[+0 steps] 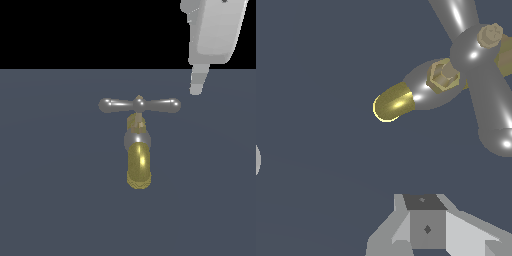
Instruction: Turn on the faucet by rotating a designated handle.
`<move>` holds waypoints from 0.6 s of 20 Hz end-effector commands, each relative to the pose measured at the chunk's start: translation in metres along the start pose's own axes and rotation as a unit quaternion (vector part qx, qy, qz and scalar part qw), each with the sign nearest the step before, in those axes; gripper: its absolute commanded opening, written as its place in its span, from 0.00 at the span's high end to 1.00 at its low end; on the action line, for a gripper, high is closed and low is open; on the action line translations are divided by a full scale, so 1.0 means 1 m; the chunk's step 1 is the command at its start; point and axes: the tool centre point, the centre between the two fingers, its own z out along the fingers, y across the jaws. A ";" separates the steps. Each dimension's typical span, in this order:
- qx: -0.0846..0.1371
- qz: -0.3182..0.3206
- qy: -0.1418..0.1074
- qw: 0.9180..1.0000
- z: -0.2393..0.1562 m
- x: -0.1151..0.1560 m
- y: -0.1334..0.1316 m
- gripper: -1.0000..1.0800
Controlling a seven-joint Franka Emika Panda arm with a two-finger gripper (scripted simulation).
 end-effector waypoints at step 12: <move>-0.004 -0.126 0.002 0.992 0.046 0.009 0.037 1.00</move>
